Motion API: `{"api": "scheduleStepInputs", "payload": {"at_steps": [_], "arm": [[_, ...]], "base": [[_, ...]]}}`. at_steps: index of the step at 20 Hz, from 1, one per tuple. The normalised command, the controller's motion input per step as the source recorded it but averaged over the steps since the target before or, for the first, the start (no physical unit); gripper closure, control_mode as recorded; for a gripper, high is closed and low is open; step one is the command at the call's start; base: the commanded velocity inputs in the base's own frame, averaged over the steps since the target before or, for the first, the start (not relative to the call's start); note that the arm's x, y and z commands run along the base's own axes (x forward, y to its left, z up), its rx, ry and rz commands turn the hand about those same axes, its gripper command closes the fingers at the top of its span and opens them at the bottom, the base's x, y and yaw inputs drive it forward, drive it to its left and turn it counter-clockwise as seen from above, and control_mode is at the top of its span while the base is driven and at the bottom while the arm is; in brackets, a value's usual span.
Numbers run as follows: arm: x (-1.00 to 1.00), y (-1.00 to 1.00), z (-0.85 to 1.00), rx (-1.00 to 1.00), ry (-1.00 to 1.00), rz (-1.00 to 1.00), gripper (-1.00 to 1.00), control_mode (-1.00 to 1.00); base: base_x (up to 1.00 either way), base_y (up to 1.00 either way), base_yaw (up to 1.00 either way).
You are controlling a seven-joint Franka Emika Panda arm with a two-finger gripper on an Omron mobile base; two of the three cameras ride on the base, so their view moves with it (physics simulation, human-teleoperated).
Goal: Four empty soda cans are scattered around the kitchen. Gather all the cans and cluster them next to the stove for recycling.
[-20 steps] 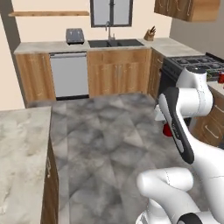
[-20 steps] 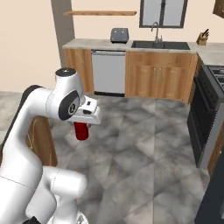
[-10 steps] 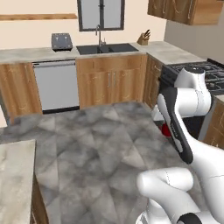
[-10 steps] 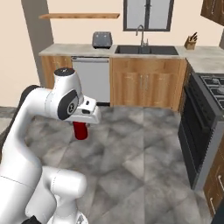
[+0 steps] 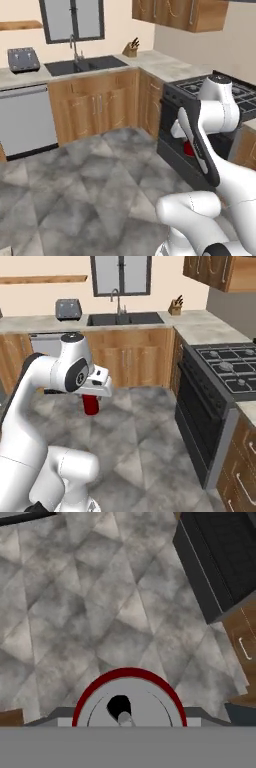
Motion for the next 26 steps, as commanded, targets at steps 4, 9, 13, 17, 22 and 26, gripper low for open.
{"api": "scheduleStepInputs", "payload": {"at_steps": [4, 9, 13, 17, 22, 26], "arm": [[0.0, 0.0, 0.0, 0.0, 0.0, 0.0, 1.0, 1.0], [0.0, 0.0, 0.0, 0.0, 0.0, 0.0, 1.0, 1.0], [0.0, 0.0, 0.0, 0.0, 0.0, 0.0, 1.0, 1.0], [0.0, 0.0, 0.0, 0.0, 0.0, 0.0, 1.0, 1.0], [0.0, 0.0, 0.0, 0.0, 0.0, 0.0, 1.0, 1.0], [0.0, 0.0, 0.0, 0.0, 0.0, 0.0, 1.0, 1.0]], "base": [[0.92, 0.0, -0.54], [0.75, 0.0, -0.62], [0.63, 0.0, -0.67], [0.59, 0.0, -0.69], [0.62, 0.0, -0.67], [0.62, 0.16, -0.59]]}}
